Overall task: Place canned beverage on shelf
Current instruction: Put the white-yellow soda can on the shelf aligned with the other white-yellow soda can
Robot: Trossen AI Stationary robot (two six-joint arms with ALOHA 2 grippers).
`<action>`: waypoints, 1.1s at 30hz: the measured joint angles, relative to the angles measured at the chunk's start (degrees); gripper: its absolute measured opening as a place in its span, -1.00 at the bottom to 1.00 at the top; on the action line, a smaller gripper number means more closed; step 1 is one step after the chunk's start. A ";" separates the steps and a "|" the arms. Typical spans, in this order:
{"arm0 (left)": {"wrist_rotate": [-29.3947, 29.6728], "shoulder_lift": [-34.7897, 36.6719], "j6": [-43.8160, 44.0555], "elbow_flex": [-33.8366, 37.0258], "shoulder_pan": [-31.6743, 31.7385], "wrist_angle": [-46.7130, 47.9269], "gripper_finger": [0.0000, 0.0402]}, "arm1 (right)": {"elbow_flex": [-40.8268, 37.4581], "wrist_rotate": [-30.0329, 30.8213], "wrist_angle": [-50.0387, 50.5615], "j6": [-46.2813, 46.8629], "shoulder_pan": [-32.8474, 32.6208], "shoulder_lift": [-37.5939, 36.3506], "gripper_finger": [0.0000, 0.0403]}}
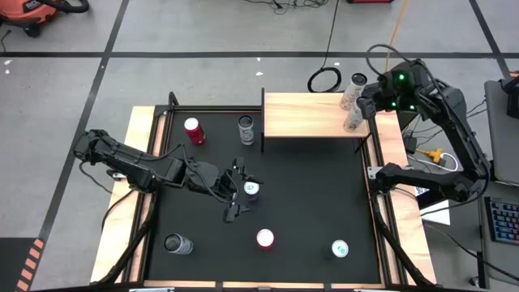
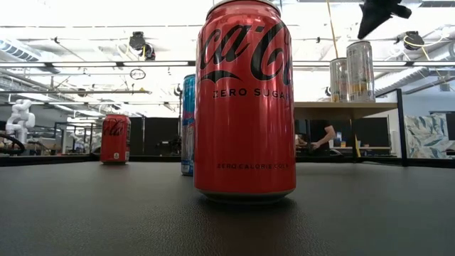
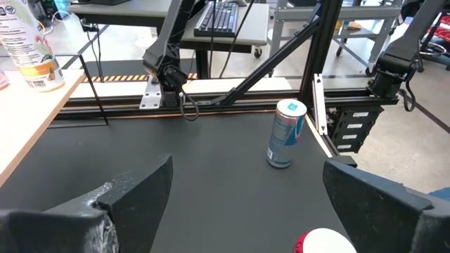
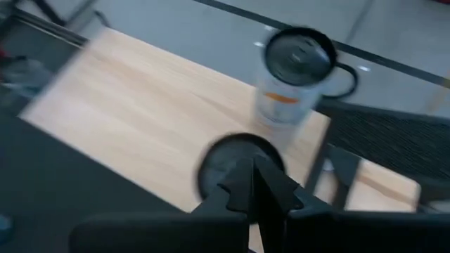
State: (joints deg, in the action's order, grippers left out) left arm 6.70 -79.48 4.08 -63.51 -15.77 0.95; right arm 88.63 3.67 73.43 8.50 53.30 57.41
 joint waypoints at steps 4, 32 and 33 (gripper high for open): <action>0.00 0.00 0.00 0.00 0.00 -0.02 0.85 | 1.89 -3.95 0.26 0.57 -0.09 -0.04 -1.00; 0.00 0.01 0.00 0.00 0.00 0.00 0.85 | 1.93 -8.37 8.99 2.81 -2.08 3.08 -1.00; 0.00 0.02 0.00 0.00 0.00 -0.01 0.85 | 1.93 -8.40 9.28 2.81 -2.08 3.49 -1.00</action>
State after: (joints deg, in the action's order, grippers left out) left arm 6.70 -79.46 4.08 -63.51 -15.77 0.94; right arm 90.56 -4.73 82.71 11.31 51.22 60.90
